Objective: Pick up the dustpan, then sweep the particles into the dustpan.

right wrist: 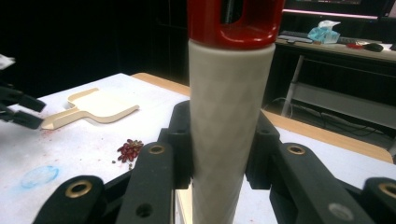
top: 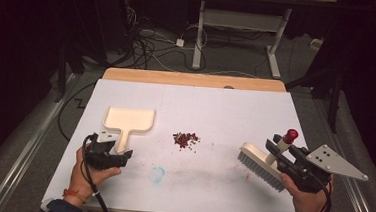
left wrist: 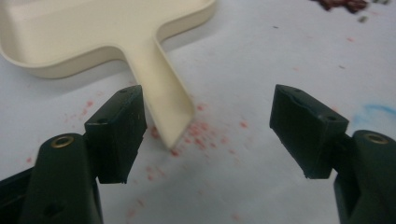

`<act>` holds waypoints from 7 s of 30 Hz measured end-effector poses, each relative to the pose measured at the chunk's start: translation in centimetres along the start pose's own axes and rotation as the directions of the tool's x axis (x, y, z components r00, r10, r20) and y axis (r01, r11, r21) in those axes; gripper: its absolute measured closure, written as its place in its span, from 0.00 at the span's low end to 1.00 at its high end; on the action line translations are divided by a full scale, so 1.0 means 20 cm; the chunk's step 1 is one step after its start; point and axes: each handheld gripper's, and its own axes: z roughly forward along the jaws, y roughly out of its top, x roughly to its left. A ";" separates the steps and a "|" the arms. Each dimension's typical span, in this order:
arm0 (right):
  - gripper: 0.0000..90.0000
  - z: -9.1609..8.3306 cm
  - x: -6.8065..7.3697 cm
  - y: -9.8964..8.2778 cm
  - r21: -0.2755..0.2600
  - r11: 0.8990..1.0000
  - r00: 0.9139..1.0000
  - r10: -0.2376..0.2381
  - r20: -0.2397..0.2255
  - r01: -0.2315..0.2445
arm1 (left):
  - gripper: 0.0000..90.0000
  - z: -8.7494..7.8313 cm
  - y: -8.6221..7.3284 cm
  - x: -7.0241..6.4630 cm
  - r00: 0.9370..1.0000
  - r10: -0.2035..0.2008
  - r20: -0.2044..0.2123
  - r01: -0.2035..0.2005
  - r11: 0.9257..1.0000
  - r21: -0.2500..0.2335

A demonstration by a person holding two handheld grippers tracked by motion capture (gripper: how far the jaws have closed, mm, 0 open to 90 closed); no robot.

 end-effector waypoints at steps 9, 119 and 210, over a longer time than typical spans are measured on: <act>0.77 0.04 0.01 -0.02 0.023 1.000 1.000 -0.019 -0.008 0.019 | 0.35 0.24 0.11 0.09 0.996 -0.075 -0.038 0.078 0.995 0.065; 0.77 1.05 0.32 0.07 0.077 0.997 1.000 0.018 -0.026 -0.016 | 0.71 -0.02 0.00 -0.23 0.918 0.315 0.242 -0.368 0.903 0.221; 0.77 0.91 0.34 0.16 -0.016 0.995 0.995 0.094 -0.028 -0.095 | 0.71 0.05 0.04 -0.26 0.914 0.320 0.250 -0.382 0.887 0.258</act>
